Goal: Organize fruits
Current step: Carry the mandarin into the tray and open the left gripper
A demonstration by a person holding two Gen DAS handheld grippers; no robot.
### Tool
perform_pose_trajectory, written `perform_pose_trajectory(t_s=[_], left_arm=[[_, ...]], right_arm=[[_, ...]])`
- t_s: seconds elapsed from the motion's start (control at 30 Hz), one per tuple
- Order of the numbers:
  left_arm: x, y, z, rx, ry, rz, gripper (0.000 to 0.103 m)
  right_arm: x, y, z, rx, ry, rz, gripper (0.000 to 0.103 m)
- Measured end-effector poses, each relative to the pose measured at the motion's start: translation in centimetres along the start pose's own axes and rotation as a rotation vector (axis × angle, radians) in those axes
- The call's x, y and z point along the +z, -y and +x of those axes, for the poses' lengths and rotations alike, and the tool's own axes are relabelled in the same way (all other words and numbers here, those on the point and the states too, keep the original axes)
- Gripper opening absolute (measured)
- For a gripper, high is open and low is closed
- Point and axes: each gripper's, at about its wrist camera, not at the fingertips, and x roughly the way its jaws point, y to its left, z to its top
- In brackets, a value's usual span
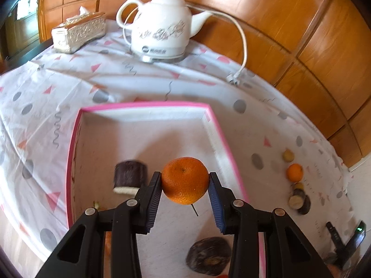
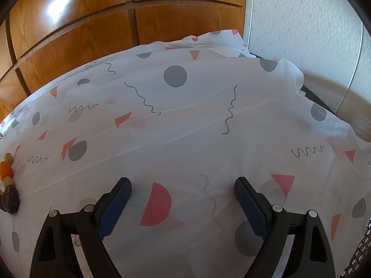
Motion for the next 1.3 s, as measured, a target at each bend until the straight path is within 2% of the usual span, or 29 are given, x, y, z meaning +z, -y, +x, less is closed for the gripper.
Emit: perform_pose_trajectory(t_s=[0.23, 0.73, 0.93, 1.1, 1.3], left_arm=[[-1.5, -0.3, 0.1, 0.027, 0.008, 0.018, 0.040], [-2.7, -1.4, 0.2, 0.108, 0.025, -0.025, 0.041], [-2.6, -1.1, -1.0, 0.119, 0.072, -0.007, 0.043], [-2.5, -0.6, -2.4, 0.112, 0.114, 0.004, 0.049], [-2.6, -0.2, -4.1, 0.101, 0.142, 0.000, 0.050]], right_arm=[[0.0, 0.0, 0.0, 0.000, 0.000, 0.000, 0.092], [0.0, 0.0, 0.0, -0.001, 0.001, 0.000, 0.092], [-0.1, 0.0, 0.0, -0.001, 0.001, 0.000, 0.092], [-0.1, 0.0, 0.0, -0.001, 0.001, 0.000, 0.092], [-0.1, -0.1, 0.1, 0.011, -0.002, 0.000, 0.095]])
